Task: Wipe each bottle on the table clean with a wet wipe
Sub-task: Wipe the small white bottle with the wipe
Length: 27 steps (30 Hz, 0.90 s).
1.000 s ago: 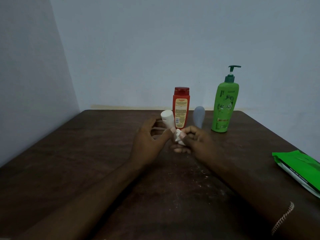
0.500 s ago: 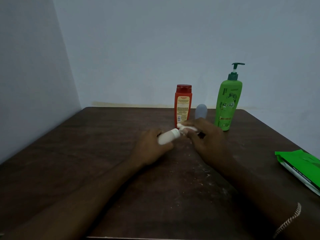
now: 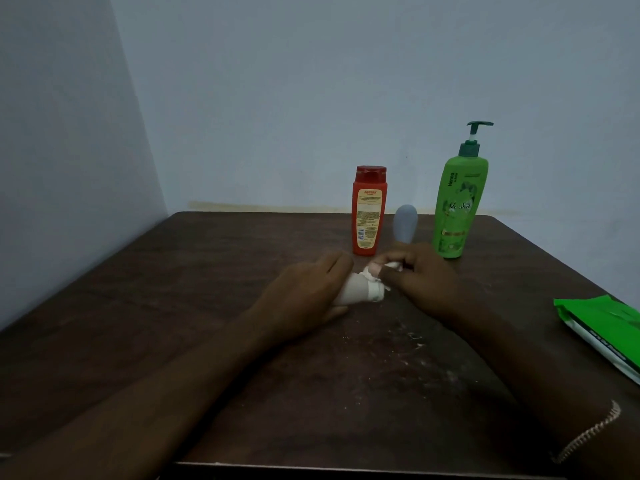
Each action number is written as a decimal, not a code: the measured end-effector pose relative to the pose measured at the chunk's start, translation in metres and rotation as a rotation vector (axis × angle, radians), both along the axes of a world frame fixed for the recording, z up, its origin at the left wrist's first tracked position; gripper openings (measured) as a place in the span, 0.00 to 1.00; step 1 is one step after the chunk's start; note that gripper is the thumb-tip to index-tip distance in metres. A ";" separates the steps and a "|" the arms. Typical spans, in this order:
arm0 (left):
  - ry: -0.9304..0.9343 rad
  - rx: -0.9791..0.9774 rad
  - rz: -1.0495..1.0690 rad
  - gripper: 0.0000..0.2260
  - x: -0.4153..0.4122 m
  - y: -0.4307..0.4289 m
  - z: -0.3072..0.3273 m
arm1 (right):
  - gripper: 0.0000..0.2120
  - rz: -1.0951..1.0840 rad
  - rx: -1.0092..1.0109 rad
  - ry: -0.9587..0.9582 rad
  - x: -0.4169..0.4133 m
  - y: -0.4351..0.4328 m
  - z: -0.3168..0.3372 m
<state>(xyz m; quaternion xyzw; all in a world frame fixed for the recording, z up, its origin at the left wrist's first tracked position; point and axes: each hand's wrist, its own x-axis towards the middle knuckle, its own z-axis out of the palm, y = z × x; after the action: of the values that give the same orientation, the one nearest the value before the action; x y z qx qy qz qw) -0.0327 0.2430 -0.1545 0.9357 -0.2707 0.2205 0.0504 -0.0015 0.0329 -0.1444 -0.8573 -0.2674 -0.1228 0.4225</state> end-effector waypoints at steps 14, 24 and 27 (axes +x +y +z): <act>0.197 -0.545 0.156 0.23 0.009 -0.023 -0.016 | 0.15 0.256 0.718 0.682 -0.003 -0.002 0.005; 0.298 -0.600 0.232 0.22 0.023 -0.004 -0.016 | 0.06 0.085 0.514 0.264 -0.007 0.003 0.002; 0.369 -0.628 0.162 0.23 0.021 0.005 -0.012 | 0.10 0.002 0.385 0.083 -0.009 0.000 0.001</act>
<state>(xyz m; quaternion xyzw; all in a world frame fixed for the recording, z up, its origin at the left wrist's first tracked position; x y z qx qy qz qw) -0.0116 0.2477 -0.1669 0.9171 -0.1012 0.1238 0.3651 -0.0101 0.0326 -0.1434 -0.7648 -0.2223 -0.1358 0.5893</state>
